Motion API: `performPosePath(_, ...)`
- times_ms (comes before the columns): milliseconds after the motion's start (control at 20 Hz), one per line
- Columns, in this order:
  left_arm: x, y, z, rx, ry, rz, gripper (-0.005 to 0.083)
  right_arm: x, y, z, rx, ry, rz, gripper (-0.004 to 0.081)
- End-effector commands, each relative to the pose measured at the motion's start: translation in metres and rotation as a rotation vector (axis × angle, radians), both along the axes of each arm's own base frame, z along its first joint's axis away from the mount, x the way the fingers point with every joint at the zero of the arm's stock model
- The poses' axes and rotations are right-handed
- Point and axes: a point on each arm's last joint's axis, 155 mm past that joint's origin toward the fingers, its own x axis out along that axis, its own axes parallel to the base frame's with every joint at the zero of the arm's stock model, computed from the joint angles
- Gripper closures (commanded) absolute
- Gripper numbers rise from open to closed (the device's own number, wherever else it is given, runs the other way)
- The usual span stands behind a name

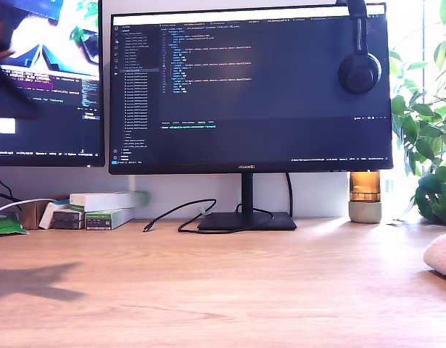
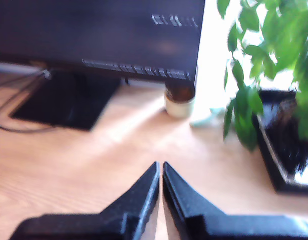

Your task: Fold the tea towel to a neat square and place it to the right

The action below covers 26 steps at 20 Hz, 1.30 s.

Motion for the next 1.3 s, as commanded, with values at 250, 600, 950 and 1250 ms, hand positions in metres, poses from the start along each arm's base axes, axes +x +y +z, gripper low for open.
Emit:
performPosePath(250,0.001,0.030,-0.011,0.027,0.022,0.077,0.0793,-0.010,0.006,-0.043,0.076,0.057,-0.006,0.0781)
performPosePath(600,0.000,0.053,-0.027,0.068,0.055,0.196,0.0793,-0.002,-0.001,-0.040,0.048,-0.015,-0.115,0.0781)
performPosePath(950,-0.017,0.052,-0.035,0.043,-0.017,0.189,0.0793,-0.032,0.000,-0.081,0.002,-0.086,-0.118,0.0781)
performPosePath(1250,-0.042,0.053,-0.057,0.022,-0.004,0.181,0.0793,-0.056,0.013,-0.084,-0.004,-0.116,-0.064,0.0781)
